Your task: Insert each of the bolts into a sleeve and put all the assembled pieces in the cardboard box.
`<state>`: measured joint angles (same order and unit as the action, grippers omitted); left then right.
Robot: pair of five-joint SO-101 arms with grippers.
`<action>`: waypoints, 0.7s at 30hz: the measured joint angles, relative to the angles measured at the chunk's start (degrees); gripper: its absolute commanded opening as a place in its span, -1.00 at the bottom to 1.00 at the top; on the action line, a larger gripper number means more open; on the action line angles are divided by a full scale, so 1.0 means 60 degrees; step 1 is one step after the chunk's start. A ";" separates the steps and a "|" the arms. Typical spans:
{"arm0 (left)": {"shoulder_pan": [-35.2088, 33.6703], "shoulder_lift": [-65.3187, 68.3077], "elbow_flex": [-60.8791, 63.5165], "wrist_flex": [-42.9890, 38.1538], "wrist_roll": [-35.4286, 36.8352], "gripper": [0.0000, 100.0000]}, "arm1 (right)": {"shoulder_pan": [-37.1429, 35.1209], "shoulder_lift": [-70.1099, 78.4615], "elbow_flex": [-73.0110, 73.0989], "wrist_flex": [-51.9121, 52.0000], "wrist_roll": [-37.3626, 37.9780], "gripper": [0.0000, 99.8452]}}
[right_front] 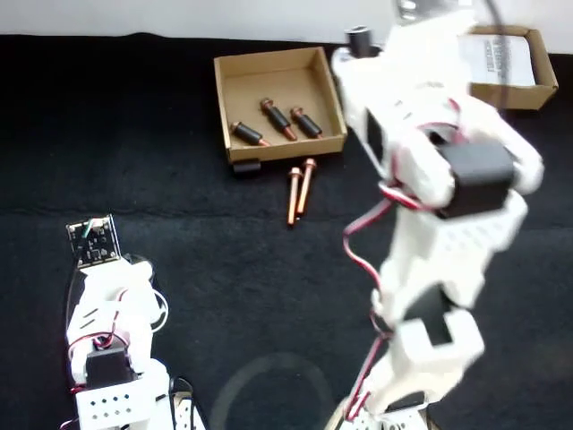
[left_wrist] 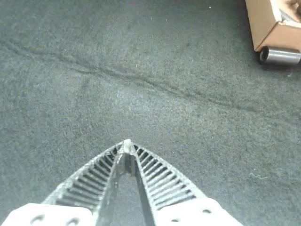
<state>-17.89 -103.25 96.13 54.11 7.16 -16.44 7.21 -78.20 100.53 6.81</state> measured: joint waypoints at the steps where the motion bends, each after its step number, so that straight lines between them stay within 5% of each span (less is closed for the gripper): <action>1: 0.0000 0.0000 0.0000 0.0132 0.0000 -0.97 | 0.0117 -0.0513 0.0469 0.0000 0.0000 -0.99; 13: 0.0000 0.0000 -0.0132 0.0835 0.0000 -0.97 | 0.1641 -0.7780 0.7443 0.0000 0.0000 -0.99; 21: 0.0498 0.0000 -0.2491 0.2110 -0.0322 -0.97 | 0.2110 -1.1839 1.1238 0.0000 0.0542 -0.99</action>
<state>-14.90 -103.25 81.19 66.77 5.23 -3.78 -63.82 -10.77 100.53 10.07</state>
